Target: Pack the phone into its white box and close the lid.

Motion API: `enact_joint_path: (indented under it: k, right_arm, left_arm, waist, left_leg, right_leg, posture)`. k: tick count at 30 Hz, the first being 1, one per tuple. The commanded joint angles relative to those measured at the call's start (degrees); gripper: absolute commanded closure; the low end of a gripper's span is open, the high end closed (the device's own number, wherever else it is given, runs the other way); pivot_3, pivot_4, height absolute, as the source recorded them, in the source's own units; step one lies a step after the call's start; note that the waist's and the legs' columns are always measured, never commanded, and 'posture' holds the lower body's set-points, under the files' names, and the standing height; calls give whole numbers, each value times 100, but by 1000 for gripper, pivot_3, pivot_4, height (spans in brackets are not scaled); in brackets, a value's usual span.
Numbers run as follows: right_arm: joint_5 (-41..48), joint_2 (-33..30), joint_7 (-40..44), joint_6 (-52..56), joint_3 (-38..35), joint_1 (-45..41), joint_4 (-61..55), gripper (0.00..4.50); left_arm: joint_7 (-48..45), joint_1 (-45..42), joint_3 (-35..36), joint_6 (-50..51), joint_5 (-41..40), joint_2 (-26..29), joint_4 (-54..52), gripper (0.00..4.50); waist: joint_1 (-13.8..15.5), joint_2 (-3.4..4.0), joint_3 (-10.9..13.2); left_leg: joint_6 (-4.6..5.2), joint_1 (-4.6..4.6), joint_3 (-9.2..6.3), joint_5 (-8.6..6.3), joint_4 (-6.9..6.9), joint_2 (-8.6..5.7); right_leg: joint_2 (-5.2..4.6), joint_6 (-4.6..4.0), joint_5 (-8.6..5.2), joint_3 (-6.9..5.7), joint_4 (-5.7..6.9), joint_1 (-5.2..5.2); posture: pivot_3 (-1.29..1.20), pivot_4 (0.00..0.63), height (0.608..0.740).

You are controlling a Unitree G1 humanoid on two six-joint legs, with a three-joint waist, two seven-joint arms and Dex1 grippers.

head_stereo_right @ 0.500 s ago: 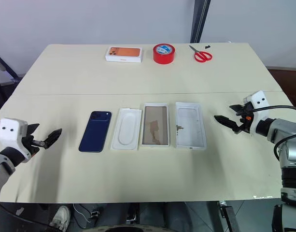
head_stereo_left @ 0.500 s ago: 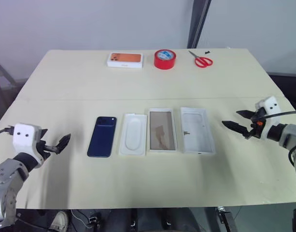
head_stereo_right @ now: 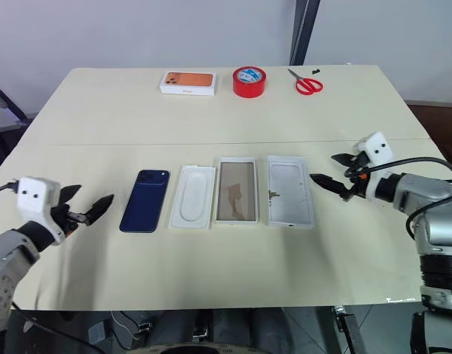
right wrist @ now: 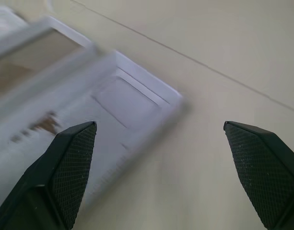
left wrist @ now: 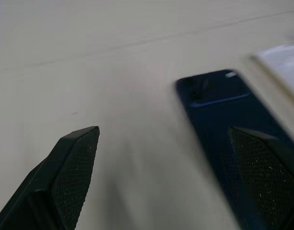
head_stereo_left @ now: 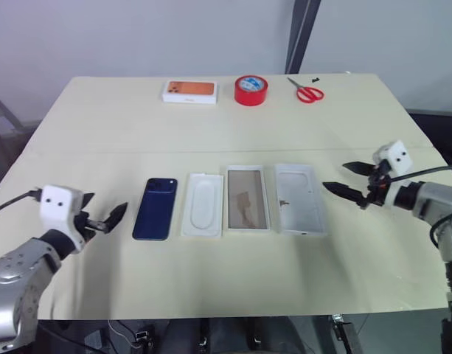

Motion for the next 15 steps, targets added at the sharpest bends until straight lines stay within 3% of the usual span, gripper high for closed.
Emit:
enact_joint_path:
  k: [1,13,15]
  right_arm:
    - [228,175,-113,187,146,-108,-786,58]
    - [461,801,-521,669,803,-126,-1964,58]
    - [363,767,-484,551,896,-78,-1936,58]
  left_arm:
    - [18,-68,-202,207,-232,13,-460,0]
    - [396,-495,-399,827,-651,-282,-419,0]
    - [794,-787,-616,1516,-973,-507,-555,0]
  waist:
    - [0,0,0]
    - [11,-1,0]
    - [18,0,0]
  left_leg:
    - [0,0,0,0,0,0]
    - [2,-3,-8,-1,15,-1]
    - [2,-3,-9,-1,15,-1]
  right_leg:
    - [0,0,0,0,0,0]
    - [2,1,1,-8,1,9]
    - [2,1,1,-9,1,10]
  posture:
    - [0,150,719]
    - [0,150,719]
    - [0,150,719]
